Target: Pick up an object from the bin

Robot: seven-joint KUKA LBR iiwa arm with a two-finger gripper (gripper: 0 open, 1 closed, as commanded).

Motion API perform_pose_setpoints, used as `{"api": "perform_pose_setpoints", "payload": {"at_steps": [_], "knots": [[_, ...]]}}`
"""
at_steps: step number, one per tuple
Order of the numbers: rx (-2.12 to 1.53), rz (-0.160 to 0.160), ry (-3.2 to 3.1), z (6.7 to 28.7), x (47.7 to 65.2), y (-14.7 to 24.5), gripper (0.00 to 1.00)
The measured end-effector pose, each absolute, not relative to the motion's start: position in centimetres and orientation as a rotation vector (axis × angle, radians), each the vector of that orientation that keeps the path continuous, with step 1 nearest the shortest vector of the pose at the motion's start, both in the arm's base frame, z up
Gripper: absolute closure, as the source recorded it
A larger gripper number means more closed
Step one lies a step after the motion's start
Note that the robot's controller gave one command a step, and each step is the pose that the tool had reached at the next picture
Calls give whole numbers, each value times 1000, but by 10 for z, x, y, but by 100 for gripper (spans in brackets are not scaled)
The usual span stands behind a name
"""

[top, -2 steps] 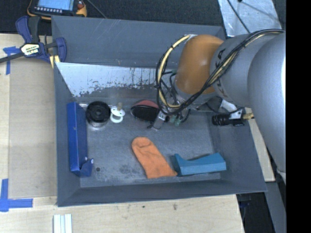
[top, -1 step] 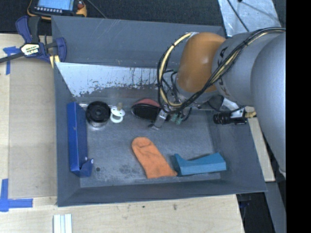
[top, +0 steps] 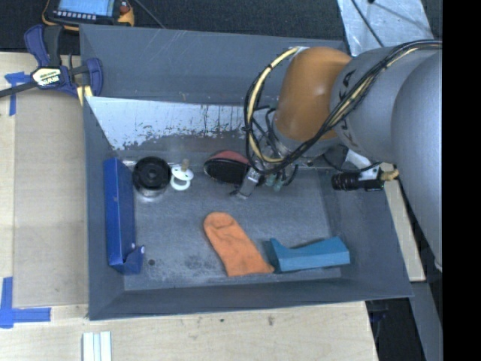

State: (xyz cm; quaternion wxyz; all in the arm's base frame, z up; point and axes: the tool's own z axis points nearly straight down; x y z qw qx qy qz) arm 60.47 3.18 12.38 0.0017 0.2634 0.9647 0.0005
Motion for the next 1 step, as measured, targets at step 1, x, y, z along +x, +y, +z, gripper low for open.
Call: {"api": "perform_pose_setpoints", "payload": {"at_steps": [1], "knots": [[827, 0, 3030, 130, 604, 32, 100]]}}
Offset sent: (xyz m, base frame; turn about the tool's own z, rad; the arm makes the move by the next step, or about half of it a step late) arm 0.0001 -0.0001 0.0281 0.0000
